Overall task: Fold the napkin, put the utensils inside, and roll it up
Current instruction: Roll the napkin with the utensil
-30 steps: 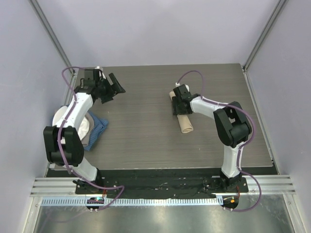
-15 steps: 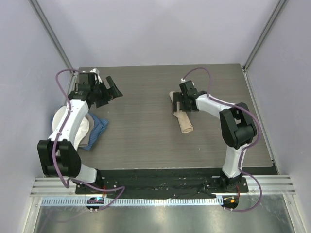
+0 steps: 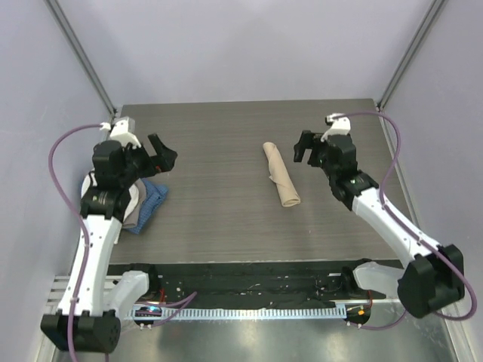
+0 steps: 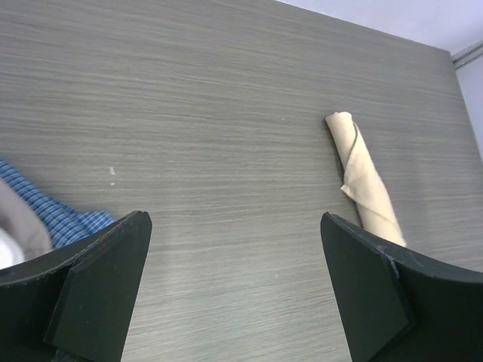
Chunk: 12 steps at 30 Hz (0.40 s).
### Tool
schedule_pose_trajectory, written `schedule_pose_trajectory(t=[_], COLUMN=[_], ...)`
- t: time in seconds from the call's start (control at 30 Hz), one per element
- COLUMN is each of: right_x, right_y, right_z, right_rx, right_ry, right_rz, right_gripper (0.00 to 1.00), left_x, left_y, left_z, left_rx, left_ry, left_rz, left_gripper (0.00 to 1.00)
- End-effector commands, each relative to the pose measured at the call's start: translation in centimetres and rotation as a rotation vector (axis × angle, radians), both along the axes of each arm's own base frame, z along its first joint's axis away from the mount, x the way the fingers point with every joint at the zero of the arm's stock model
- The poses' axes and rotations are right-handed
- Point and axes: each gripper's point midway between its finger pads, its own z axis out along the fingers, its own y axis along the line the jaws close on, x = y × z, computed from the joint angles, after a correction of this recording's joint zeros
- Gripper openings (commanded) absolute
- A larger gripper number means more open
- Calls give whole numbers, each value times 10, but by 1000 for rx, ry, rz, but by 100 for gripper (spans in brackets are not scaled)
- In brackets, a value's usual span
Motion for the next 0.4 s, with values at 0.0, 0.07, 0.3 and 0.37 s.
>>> schedule_pose_trajectory(t=[0.0,0.07,0.3,0.37], right_x=[-9,-17,-24,-23], right_y=[-23,-29,-32,-32], right_z=[-4,-9,-20,-21], right_rx=[-33,-46,-68,-71], right_ry=[-118,-127,-105,-100], right_rz=[-84,-93,-90,-89], right_gripper=[100,100,100,100], left_x=[-5,-11,-15,-15], left_y=[16,21,22,23], left_z=[4,7,8,8], left_rx=[70,72,71,68], left_ry=[-103,-121,-131,-130], left_rz=[57,83,93,97], left_gripper=[100,100,100,100])
